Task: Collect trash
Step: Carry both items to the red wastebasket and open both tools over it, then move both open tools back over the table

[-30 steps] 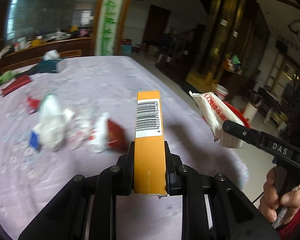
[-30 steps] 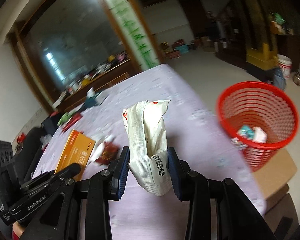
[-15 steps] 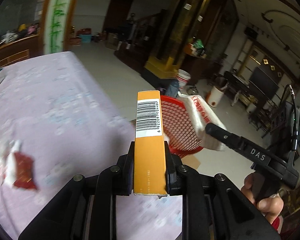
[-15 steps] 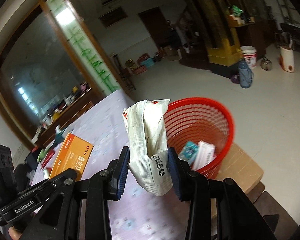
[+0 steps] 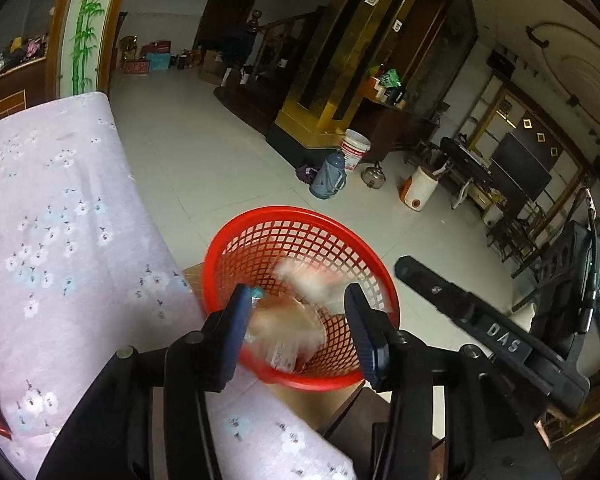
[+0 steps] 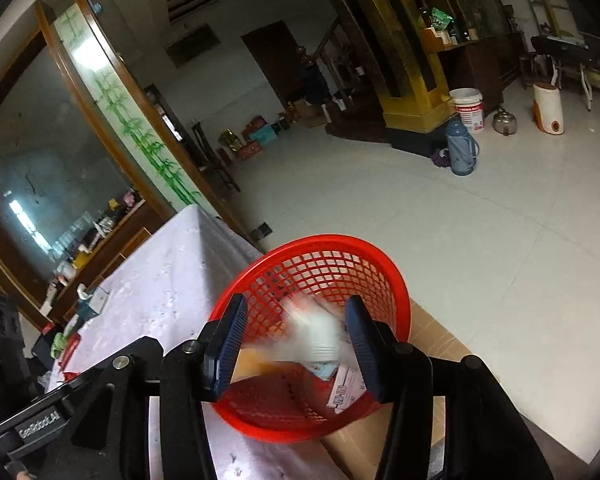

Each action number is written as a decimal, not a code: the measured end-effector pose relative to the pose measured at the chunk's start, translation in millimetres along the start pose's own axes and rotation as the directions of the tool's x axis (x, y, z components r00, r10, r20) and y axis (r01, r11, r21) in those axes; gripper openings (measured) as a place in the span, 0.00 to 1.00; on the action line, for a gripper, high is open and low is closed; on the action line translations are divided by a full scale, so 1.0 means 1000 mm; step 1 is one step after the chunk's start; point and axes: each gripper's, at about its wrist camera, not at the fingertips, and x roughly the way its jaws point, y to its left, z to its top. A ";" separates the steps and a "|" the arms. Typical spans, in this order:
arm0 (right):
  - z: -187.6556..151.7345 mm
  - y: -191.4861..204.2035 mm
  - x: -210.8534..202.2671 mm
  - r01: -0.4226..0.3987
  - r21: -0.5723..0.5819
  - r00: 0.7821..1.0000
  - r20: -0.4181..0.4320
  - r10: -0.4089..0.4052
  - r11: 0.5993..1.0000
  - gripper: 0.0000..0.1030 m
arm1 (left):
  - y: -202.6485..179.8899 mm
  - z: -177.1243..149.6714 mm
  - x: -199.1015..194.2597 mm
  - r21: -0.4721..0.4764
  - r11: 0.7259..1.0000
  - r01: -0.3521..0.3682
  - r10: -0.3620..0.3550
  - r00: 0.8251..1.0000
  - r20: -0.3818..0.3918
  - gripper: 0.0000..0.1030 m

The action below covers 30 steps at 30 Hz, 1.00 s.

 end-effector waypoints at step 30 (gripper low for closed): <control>-0.143 0.191 0.026 -0.358 -0.286 0.907 -0.335 0.257 0.889 0.53 | 0.211 -0.129 -0.239 -0.286 0.880 -0.378 0.420 0.901 0.103 0.57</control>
